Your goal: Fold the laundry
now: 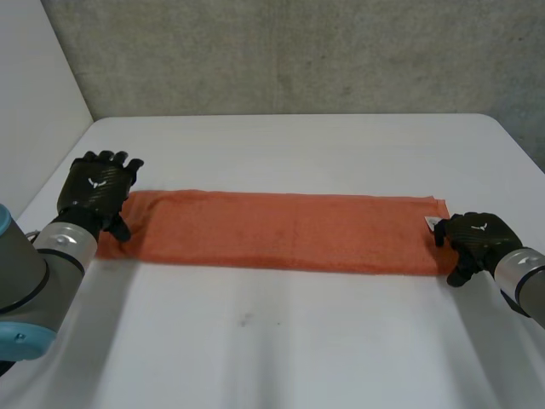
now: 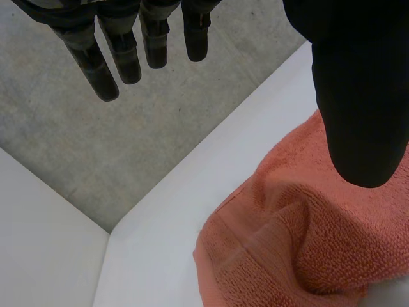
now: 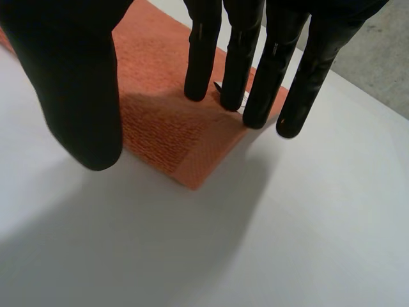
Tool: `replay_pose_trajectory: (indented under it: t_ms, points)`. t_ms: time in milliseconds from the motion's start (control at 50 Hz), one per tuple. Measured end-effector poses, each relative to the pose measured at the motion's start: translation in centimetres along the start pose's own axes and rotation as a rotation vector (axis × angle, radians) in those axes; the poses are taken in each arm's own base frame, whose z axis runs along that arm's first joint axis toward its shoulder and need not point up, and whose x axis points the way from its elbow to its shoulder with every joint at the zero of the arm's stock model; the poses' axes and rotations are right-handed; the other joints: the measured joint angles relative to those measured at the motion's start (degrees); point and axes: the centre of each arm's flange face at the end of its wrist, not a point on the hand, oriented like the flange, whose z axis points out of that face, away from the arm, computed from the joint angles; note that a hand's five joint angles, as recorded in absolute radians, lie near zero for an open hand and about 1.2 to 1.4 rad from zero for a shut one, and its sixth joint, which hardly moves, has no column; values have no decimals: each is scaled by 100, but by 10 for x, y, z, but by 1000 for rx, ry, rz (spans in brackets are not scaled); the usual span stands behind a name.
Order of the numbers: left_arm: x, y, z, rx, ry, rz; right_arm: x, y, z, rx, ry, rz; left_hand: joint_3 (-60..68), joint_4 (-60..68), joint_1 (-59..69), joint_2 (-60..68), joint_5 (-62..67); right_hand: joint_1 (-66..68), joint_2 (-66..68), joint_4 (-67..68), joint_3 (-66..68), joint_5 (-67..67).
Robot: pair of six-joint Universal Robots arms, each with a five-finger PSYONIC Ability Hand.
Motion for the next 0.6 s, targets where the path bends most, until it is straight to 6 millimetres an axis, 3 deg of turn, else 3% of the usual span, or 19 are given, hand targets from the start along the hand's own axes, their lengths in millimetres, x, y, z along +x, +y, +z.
replay_pose_trajectory:
  t_ms: [80,120,140,300,340,440,480,540,560,600]
  points:
    - [0,1,-1,-3,1,1,4,5,9,7,15,-18,0,0,0,0,0,699,793,782,777,762]
    - [1,2,-1,-5,3,2,5,6,11,8,21,-23,0,0,0,0,0,2217,2651,2591,2574,2553]
    - [1,2,-1,-6,4,2,7,6,12,9,25,-25,0,0,0,0,0,2463,2958,2966,2944,2919]
    - [3,3,-3,-10,9,4,27,6,16,7,114,-36,0,0,0,0,0,2597,3365,3477,3414,3319]
    - [3,3,-3,-10,9,4,46,4,17,-1,207,-51,0,0,0,0,0,2597,3365,3486,3414,3319]
    - [2,2,-3,-9,8,4,71,2,17,-16,310,-76,0,0,0,0,0,2597,3365,3486,3414,3319]
    - [2,1,-4,-7,6,4,106,3,16,-45,417,-122,0,0,0,0,0,2626,3365,3486,3414,3320]
    - [2,1,-4,-7,6,4,112,4,16,-51,434,-131,0,0,0,0,0,2626,3365,3486,3414,3337]
    - [2,1,-4,-8,5,4,137,4,14,-70,496,-182,0,0,0,0,0,2626,3365,3486,3414,3369]
    - [2,1,-4,-8,5,4,141,3,14,-72,506,-193,0,0,0,0,0,2626,3365,3486,3414,3387]
